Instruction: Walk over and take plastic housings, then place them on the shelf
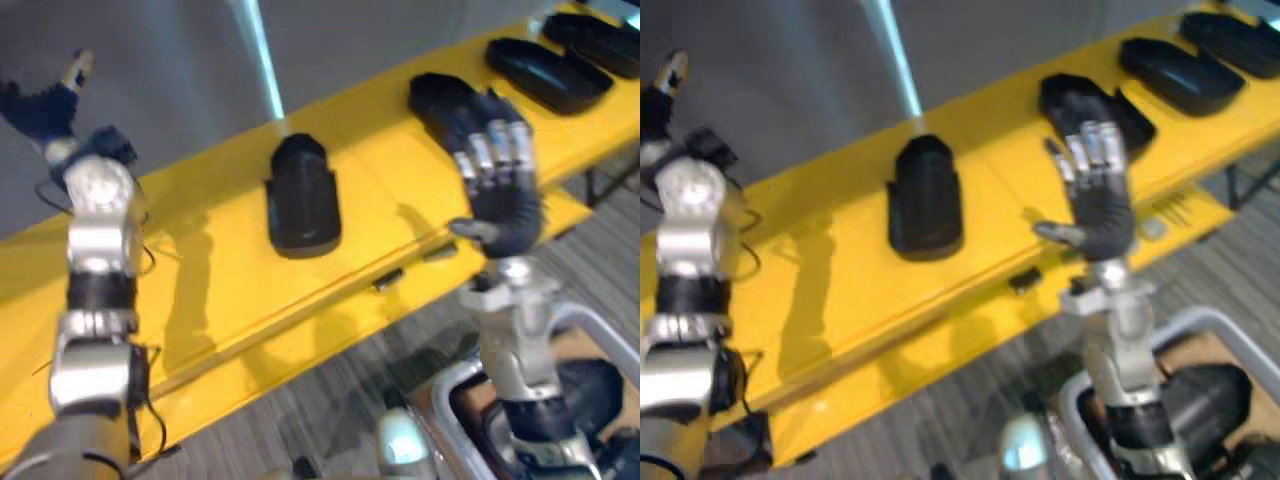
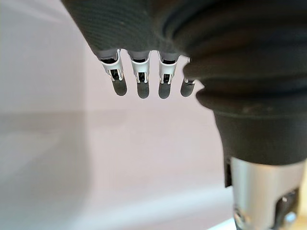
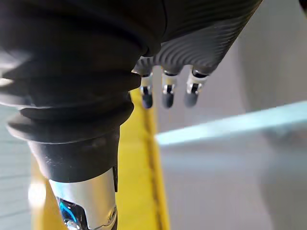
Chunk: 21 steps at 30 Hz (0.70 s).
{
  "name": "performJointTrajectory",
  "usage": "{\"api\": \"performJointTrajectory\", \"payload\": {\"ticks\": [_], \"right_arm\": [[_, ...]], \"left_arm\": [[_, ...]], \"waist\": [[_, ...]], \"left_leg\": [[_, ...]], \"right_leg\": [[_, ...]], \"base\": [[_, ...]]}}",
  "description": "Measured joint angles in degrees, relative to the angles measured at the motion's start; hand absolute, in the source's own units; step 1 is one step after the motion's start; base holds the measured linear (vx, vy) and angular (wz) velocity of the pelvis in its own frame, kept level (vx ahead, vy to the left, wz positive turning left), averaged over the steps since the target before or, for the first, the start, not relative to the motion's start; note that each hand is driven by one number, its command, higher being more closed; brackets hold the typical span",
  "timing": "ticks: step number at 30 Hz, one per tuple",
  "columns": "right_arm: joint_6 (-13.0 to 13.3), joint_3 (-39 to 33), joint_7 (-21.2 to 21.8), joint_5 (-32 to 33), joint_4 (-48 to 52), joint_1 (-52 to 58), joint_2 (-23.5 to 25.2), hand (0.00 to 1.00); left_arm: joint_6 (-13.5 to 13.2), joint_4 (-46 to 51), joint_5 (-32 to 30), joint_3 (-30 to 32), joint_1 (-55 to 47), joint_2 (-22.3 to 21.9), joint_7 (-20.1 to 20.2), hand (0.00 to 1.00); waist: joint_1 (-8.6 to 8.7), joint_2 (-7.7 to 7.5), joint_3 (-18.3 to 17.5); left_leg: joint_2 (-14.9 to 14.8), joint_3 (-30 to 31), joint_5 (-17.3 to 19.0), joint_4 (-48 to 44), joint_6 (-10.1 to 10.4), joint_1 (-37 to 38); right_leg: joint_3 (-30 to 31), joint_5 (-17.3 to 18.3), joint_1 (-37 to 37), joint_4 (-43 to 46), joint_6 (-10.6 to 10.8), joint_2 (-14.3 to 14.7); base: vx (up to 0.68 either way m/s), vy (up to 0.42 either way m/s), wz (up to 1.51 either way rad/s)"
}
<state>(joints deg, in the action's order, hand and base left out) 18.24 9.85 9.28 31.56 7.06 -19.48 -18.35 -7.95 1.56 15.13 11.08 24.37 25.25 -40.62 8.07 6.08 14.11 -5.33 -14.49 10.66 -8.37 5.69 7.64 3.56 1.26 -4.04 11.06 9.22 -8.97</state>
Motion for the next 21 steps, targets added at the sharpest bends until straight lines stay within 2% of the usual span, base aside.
{"api": "performJointTrajectory", "payload": {"ticks": [2,3,4,5,7,9,13,14,17,18,21], "right_arm": [[-2.55,1.21,-1.95,-2.14,-2.00,-0.18,2.29,0.00],[-3.21,1.63,-2.50,-3.08,-2.69,-0.20,3.27,0.00],[-4.29,3.22,-4.14,-4.99,-4.50,-0.23,5.69,0.00],[-4.69,3.91,-4.86,-5.93,-5.24,-0.50,6.81,0.00],[-5.02,7.02,-9.12,-10.35,-8.19,-1.33,10.32,0.00],[-5.03,9.67,-12.30,-12.52,-10.88,-1.77,13.78,0.00],[-5.12,15.03,-16.88,-14.41,-15.38,-2.13,16.73,0.00],[-5.14,15.79,-18.50,-14.39,-16.70,-2.14,17.06,0.00],[-5.87,15.97,-24.41,-14.35,-19.80,-2.13,17.95,0.00],[-6.78,15.96,-27.40,-14.44,-20.41,-2.13,17.98,0.00],[-8.66,15.46,-32.81,-15.18,-22.06,-1.52,17.96,0.00]], "left_arm": [[-0.29,5.48,-0.76,3.00,-11.72,-4.56,1.98,0.00],[-0.25,6.18,-2.00,4.18,-14.91,-5.75,2.05,0.00],[-0.10,7.15,-4.36,6.75,-22.10,-8.29,1.85,0.00],[0.11,7.41,-4.93,7.72,-24.56,-9.14,1.50,0.00],[0.93,7.36,-5.11,10.82,-32.09,-13.18,-0.57,0.00],[0.94,3.32,-5.14,12.89,-36.98,-16.71,-3.22,0.00],[-0.16,-10.71,-6.96,15.99,-41.33,-21.23,-7.06,0.00],[-1.53,-14.65,-6.97,16.34,-42.18,-22.32,-7.62,0.00],[-4.46,-20.52,-7.15,17.34,-43.48,-24.19,-8.00,0.00],[-5.30,-22.94,-7.01,17.09,-43.32,-24.01,-7.79,0.00],[-6.75,-26.01,-6.53,15.66,-42.52,-23.96,-7.25,0.00]], "waist": [[-3.07,0.30,-0.52],[-3.98,0.22,-0.71],[-5.94,-0.36,-1.88],[-6.66,-0.59,-2.02],[-9.38,-1.58,-2.72],[-11.09,-2.38,-3.32],[-13.03,-3.41,-4.22],[-13.66,-3.56,-4.32],[-13.83,-4.07,-5.10],[-13.81,-4.13,-5.15],[-13.76,-3.97,-5.49]], "left_leg": [[-0.12,2.99,0.00,-0.35,0.00,-0.09],[-0.17,3.65,0.01,-0.60,0.01,-0.33],[-0.15,6.47,0.04,-1.87,0.05,-2.20],[-0.17,7.51,0.08,-2.34,0.10,-2.71],[-0.27,9.92,0.35,-3.97,0.46,-4.22],[-0.35,11.46,0.64,-5.31,0.64,-5.29],[-0.24,12.65,0.86,-6.07,0.70,-5.89],[-0.29,12.63,1.18,-6.14,0.73,-5.84],[-0.75,12.46,1.45,-6.15,1.00,-5.90],[-0.91,12.36,1.41,-6.16,1.06,-5.90],[-1.21,11.84,1.21,-6.14,1.35,-6.89]], "right_leg": [[-3.23,0.00,2.74,-1.63,0.00,-0.50],[-4.37,0.00,3.59,-2.20,-0.01,-0.67],[-7.23,-0.10,4.89,-3.75,-0.14,-1.08],[-8.35,-0.21,5.49,-4.24,-0.28,-1.12],[-11.03,-0.61,7.18,-5.77,-0.69,-1.06],[-12.32,-0.71,8.27,-6.65,-0.79,-0.97],[-13.54,-0.80,9.20,-6.96,-0.93,-0.86],[-13.81,-0.73,9.68,-7.04,-1.03,-0.84],[-14.16,-0.51,9.97,-7.43,-1.45,-0.78],[-14.09,-0.57,9.91,-7.44,-1.63,-0.60],[-13.25,-0.79,8.44,-7.45,-1.94,-0.07]], "base": [[0.03,-0.033,0.73],[0.01,-0.035,0.94],[0.00,-0.031,0.83],[0.00,-0.038,0.93],[-0.01,-0.026,0.58],[-0.02,-0.010,0.36],[-0.05,-0.006,0.16],[-0.09,-0.001,0.07],[-0.05,-0.003,0.02],[-0.02,-0.007,-0.06],[-0.01,-0.008,-0.10]]}}
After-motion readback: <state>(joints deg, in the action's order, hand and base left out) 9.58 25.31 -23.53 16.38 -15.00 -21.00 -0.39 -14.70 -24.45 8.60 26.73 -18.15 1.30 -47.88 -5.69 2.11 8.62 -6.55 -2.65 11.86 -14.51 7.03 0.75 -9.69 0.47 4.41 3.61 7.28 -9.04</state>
